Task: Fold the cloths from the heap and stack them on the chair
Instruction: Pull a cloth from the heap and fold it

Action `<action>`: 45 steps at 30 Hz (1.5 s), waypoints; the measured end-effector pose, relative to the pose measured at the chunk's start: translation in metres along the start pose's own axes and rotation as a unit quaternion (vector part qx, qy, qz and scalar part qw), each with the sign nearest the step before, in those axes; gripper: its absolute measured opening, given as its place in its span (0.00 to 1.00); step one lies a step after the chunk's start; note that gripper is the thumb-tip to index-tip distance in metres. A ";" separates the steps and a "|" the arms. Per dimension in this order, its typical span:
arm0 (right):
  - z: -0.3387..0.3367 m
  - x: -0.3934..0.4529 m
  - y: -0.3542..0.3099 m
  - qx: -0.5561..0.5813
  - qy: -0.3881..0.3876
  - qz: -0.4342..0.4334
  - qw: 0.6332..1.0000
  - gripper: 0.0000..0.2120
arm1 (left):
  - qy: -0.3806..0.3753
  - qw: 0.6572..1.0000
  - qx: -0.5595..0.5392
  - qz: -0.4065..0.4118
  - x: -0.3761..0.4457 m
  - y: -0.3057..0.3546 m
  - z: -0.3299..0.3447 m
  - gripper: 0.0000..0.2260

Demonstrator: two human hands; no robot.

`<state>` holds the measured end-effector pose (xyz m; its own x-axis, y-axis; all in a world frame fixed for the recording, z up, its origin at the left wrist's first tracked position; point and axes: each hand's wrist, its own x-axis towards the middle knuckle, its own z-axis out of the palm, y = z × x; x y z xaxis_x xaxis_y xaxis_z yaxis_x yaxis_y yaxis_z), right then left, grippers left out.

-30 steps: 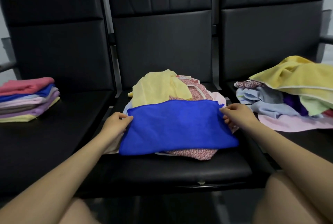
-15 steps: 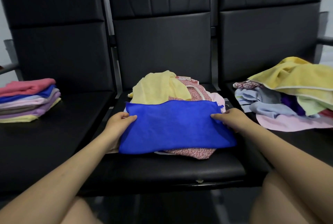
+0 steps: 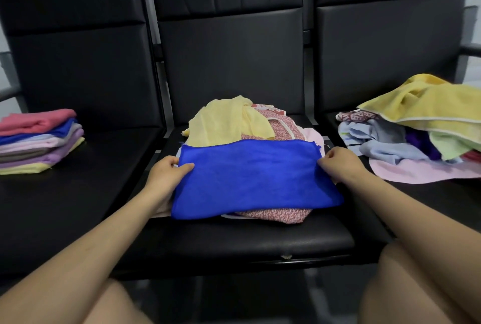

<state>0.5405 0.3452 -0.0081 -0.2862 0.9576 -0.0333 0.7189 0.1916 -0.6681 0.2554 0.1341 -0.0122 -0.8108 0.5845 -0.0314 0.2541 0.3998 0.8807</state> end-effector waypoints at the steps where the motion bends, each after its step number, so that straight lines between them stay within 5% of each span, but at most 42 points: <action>1: 0.002 -0.001 -0.003 -0.003 -0.002 -0.002 1.000 0.10 | -0.007 1.000 0.028 -0.002 0.000 0.001 -0.002 0.11; 4: 0.001 -0.007 -0.010 0.093 -0.042 0.038 0.994 0.16 | -0.054 0.997 0.040 -0.044 -0.004 0.005 -0.005 0.13; 9: -0.009 -0.015 -0.006 0.210 -0.130 0.097 0.964 0.14 | -0.085 0.980 -0.135 -0.121 -0.016 0.007 -0.005 0.11; 17: -0.016 -0.019 -0.016 0.295 -0.128 0.029 0.946 0.06 | -0.027 0.996 -0.080 -0.024 -0.013 0.011 0.000 0.08; 26: 0.006 -0.051 -0.088 0.486 -0.183 0.023 0.854 0.05 | 0.085 0.993 -0.086 -0.002 -0.011 0.014 -0.011 0.10; 32: 0.041 -0.069 -0.116 0.390 -0.308 -0.084 0.864 0.10 | -0.045 0.989 -0.134 -0.034 -0.024 0.023 0.002 0.09; 38: 0.038 -0.051 -0.076 0.207 -0.096 -0.149 0.962 0.06 | -0.157 0.981 -0.076 -0.084 -0.035 0.035 0.025 0.09; 45: 0.043 -0.045 -0.061 0.164 -0.136 -0.091 0.973 0.08 | -0.133 0.989 0.001 -0.059 -0.030 0.039 0.042 0.12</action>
<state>0.4817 0.2814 0.0020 -0.5780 0.8139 -0.0582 0.4134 0.2306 -0.8809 0.3115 0.1620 0.0038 -0.6669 0.6990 -0.2582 0.1665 0.4776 0.8626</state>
